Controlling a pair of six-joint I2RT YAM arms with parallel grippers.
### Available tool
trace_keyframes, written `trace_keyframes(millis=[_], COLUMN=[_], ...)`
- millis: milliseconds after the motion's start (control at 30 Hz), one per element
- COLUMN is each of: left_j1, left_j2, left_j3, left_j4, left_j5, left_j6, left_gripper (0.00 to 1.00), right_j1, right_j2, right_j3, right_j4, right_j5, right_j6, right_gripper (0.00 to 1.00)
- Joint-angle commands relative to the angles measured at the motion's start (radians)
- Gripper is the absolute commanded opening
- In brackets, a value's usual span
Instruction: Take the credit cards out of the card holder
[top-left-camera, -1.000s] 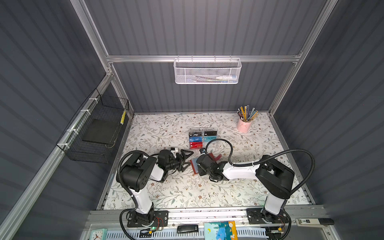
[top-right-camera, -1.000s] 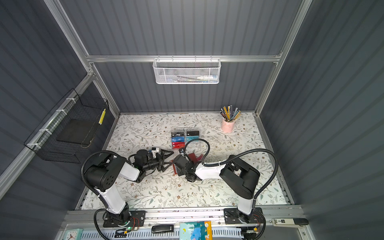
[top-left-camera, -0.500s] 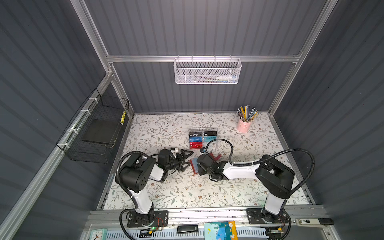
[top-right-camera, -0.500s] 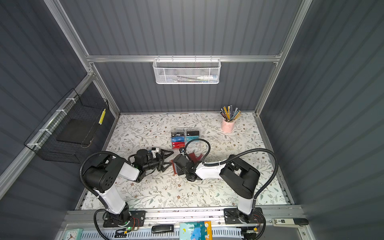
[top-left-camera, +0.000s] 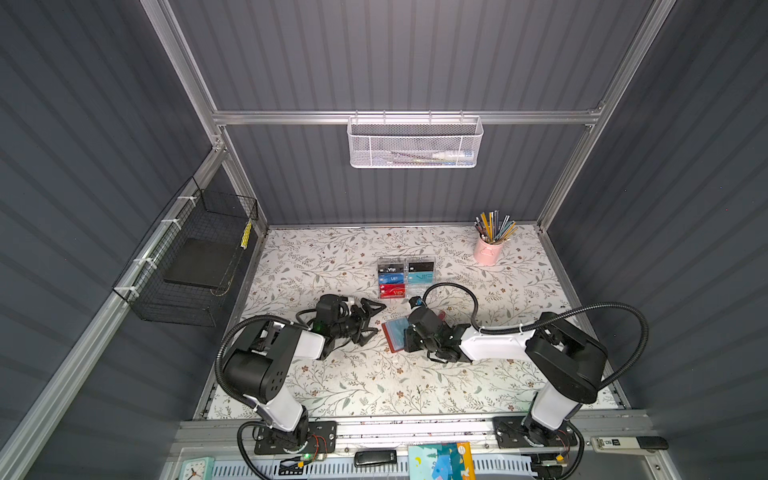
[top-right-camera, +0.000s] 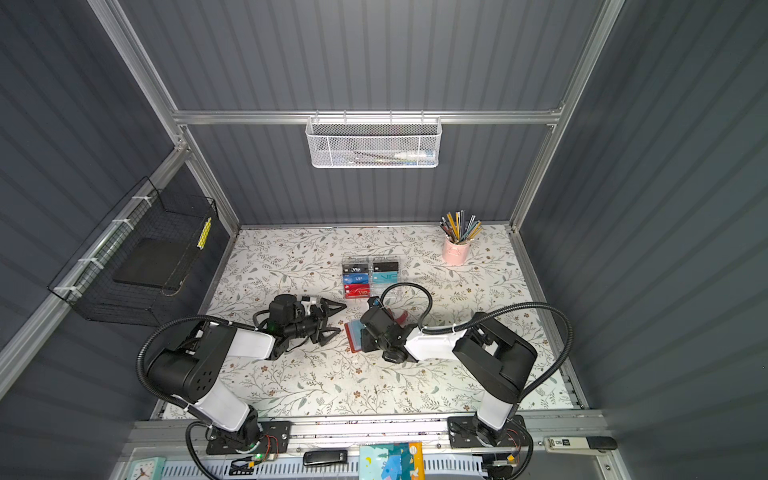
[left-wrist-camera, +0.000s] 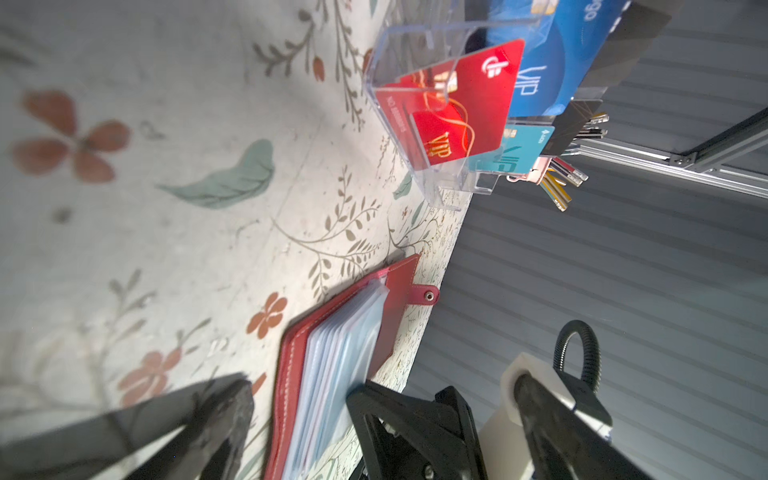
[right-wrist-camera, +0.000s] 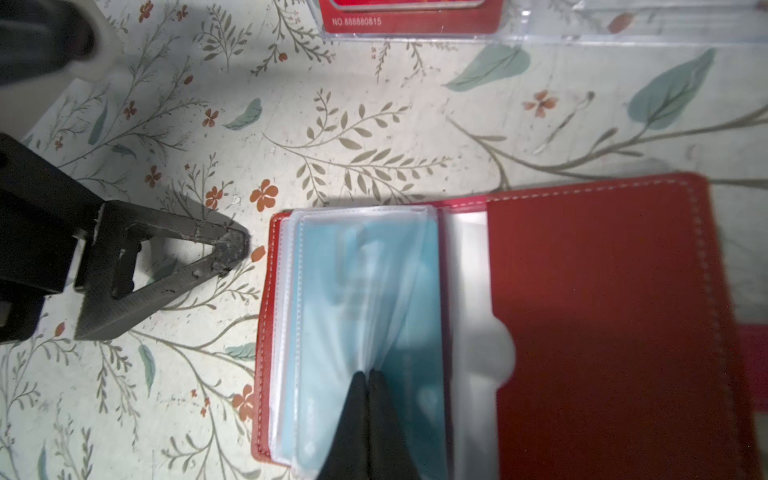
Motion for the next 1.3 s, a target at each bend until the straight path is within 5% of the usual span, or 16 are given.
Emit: trace_keyframes(millis=[0,1267], left_j1=[0.003,-0.172], left_j2=[-0.034,0.097], left_j3=[0.034,0.195], left_j4=[-0.117,-0.008], left_j5=[-0.01,-0.064], left_j6=[0.036,-0.065], left_gripper=[1.0,1.0], right_j1=[-0.026,-0.162], right_j2=[-0.017,-0.092], right_j3=[-0.042,-0.164], right_j4=[0.023,0.23], right_j5=[-0.081,-0.297], right_j6=[0.034,0.107], right_gripper=[0.0,0.0])
